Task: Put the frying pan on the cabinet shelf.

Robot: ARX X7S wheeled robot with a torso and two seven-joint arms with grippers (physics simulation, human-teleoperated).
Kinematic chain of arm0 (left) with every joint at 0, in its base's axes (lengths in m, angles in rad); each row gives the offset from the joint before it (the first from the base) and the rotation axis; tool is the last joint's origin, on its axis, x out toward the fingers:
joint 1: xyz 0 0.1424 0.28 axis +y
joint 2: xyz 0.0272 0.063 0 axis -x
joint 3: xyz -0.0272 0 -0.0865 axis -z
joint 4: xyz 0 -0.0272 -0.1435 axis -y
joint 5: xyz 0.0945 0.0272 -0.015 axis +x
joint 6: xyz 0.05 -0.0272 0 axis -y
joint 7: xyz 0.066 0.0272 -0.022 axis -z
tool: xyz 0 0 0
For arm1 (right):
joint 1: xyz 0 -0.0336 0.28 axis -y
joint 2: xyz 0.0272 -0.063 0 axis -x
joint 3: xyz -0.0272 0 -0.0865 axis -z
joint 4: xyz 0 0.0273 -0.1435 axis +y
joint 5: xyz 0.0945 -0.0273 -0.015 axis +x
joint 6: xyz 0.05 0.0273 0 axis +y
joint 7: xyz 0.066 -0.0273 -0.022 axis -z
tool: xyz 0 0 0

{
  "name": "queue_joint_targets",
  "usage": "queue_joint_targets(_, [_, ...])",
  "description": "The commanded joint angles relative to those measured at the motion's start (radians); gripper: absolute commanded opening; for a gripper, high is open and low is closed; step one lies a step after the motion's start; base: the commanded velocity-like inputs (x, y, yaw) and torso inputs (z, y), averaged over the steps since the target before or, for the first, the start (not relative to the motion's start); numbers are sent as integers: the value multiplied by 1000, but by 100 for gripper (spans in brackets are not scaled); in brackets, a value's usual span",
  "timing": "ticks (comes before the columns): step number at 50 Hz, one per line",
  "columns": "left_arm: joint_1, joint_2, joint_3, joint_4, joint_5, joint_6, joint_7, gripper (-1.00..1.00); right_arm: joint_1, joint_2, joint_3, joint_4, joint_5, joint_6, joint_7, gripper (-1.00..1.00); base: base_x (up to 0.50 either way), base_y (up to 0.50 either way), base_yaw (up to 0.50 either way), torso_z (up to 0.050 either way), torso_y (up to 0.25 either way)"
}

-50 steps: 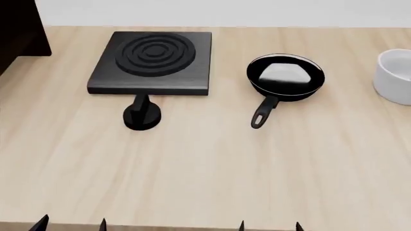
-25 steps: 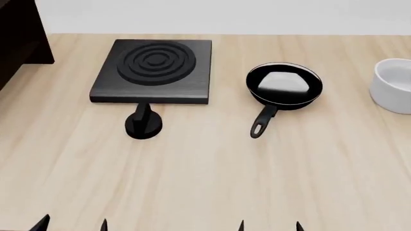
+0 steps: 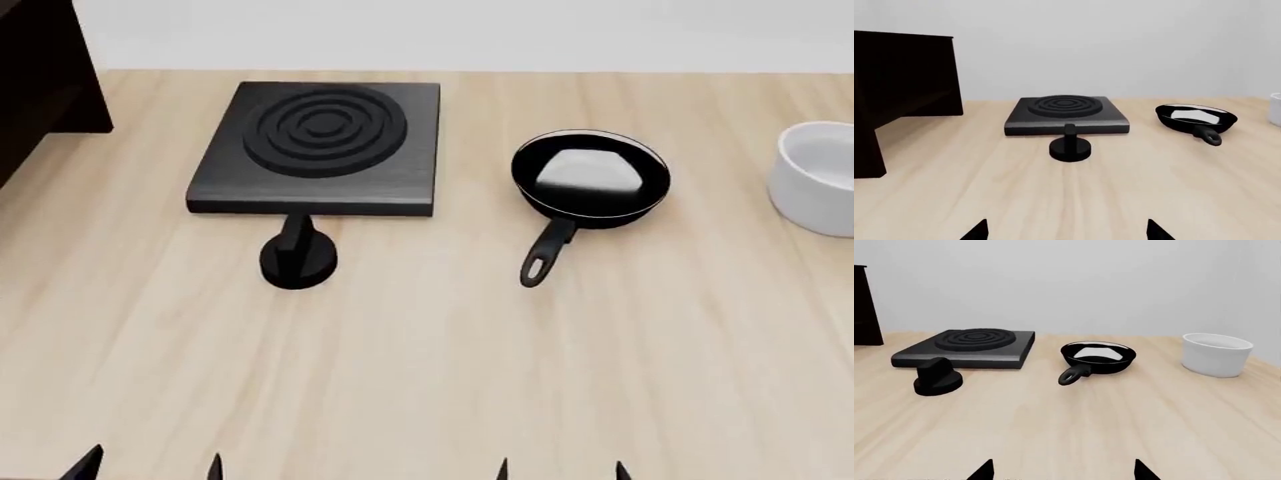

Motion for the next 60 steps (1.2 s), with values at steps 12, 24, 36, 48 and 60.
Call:
queue_joint_targets(12, [-2, -15, 14, 5, -26, 3, -19, 100, -4, 17, -16, -32, 16, 26, 35, 100, 185, 305, 0, 0, 0])
queue_joint_targets(24, [-6, -23, 23, 9, -33, -12, -32, 100, -3, 29, -28, -42, 11, 28, 51, 100, 202, 367, 0, 0, 0])
queue_joint_targets(36, [-8, -30, 31, 6, -44, -14, -39, 100, -3, 43, -41, -40, -15, 1, 74, 100, 435, 298, 0, 0, 0])
queue_joint_targets(48, [-9, -36, 40, 13, -53, -23, -47, 100, 1, 52, -50, -30, -22, -10, 87, 100, 496, 201, 0, 0, 0])
queue_joint_targets(60, [-7, -41, 44, 18, -64, -25, -55, 100, -1, 61, -59, -28, -31, -17, 102, 100, 500, 50, 0, 0, 0])
